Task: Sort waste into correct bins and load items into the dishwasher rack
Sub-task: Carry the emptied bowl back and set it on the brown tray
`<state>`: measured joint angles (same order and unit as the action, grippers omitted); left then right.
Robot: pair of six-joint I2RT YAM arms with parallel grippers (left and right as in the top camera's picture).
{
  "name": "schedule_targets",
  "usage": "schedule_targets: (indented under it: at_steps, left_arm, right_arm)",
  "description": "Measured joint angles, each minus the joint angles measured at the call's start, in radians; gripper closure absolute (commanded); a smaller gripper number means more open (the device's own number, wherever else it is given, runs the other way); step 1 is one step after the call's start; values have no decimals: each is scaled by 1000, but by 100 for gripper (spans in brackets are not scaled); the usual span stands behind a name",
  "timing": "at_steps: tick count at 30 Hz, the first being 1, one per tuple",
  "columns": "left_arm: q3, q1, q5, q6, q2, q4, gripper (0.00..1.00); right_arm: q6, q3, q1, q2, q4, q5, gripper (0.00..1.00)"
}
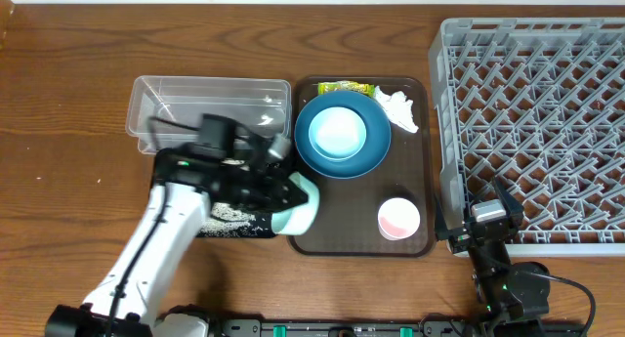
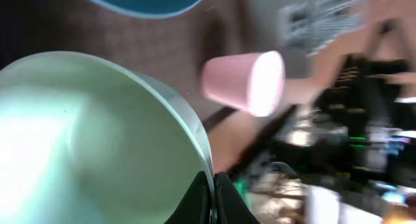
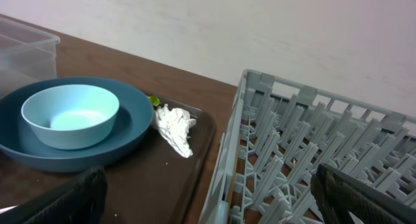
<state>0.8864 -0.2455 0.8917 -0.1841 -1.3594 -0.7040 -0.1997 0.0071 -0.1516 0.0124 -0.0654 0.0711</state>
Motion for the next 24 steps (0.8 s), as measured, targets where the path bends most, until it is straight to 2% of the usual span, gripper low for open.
schedule_targets:
  at_steps: [6, 13, 18, 24]
  left_arm:
    - [0, -209, -280, -125, 1, 88, 94]
    - [0, -377, -531, -214, -2, 144, 94]
    - [0, -441, -612, -243, -34, 187, 94]
    - [0, -464, -639, -257, -100, 237, 93]
  right_arm:
    - [0, 0, 0, 0, 0, 0, 1]
    - [0, 0, 0, 0, 0, 0, 1]
    - [0, 0, 0, 0, 0, 0, 1]
    - [0, 0, 0, 0, 0, 0, 1]
